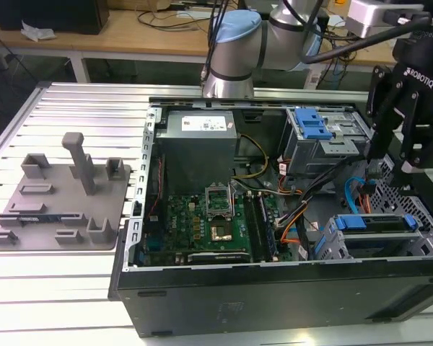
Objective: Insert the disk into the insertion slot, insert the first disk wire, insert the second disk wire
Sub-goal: 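Insert the first disk wire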
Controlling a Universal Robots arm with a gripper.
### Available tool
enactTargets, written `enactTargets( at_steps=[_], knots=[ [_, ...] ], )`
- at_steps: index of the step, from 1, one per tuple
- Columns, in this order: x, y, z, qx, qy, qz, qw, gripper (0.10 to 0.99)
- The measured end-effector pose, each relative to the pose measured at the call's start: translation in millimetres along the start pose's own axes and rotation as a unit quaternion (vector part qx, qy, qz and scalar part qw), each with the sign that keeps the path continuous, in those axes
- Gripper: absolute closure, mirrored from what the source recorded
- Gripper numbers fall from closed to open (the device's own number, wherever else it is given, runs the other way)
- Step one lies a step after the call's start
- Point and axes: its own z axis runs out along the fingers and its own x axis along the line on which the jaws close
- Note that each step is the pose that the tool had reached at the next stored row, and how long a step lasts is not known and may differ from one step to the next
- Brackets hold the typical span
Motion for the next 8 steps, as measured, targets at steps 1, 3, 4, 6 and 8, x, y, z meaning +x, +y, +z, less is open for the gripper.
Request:
enactTargets(
  at_steps=[1, 3, 4, 6, 8],
  knots=[
    [-0.2, 0.0, 0.4, -0.0005, 0.0123, 0.002, 0.9999, 0.518],
    [-0.5, 0.1, 2.1, -0.0044, 0.014, 0.027, 0.9995, 0.518],
    [-0.6, 0.1, 3.0, -0.0057, 0.0143, 0.035, 0.9993, 0.518],
    [-5.0, -0.4, 4.9, -0.0085, 0.0174, 0.042, 0.9989, 0.518],
    [-11.3, -1.2, 5.2, -0.0115, 0.0229, 0.041, 0.9988, 0.518]
  ],
)
